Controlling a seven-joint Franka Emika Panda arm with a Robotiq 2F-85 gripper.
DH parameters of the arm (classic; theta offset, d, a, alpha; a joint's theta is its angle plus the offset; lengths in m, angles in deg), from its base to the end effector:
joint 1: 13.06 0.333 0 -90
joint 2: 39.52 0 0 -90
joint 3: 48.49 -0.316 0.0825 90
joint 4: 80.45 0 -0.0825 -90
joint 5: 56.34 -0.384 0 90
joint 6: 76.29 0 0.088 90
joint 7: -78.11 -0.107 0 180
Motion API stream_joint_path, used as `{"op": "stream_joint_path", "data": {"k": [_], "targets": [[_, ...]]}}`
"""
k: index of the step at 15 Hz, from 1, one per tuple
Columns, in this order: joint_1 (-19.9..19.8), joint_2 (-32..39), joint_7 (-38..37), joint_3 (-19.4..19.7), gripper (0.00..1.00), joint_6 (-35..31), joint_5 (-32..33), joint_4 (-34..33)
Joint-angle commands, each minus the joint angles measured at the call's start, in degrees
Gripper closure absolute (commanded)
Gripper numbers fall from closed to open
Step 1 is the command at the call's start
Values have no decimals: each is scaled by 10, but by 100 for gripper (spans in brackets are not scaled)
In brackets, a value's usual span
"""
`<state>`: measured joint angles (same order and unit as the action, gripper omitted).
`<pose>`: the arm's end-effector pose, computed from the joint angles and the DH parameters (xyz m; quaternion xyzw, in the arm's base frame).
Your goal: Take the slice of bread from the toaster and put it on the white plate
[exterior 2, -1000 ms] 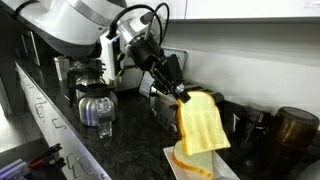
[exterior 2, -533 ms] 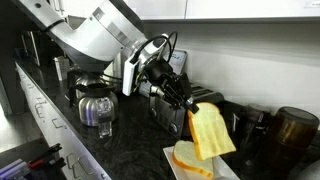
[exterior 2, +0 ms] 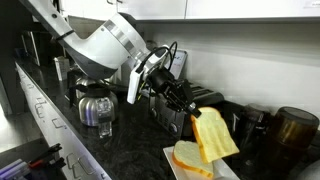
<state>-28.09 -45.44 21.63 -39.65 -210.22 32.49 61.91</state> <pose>0.4221 -0.2039 0.3336 0.8692 -0.0832 0.1253 0.4711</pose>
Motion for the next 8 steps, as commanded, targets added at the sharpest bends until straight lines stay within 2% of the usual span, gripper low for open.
{"op": "stream_joint_path", "data": {"k": [1,8], "targets": [[16,26,-2,14,97,9,-3,-12],[18,74,-4,19,97,10,-25,-30]]}}
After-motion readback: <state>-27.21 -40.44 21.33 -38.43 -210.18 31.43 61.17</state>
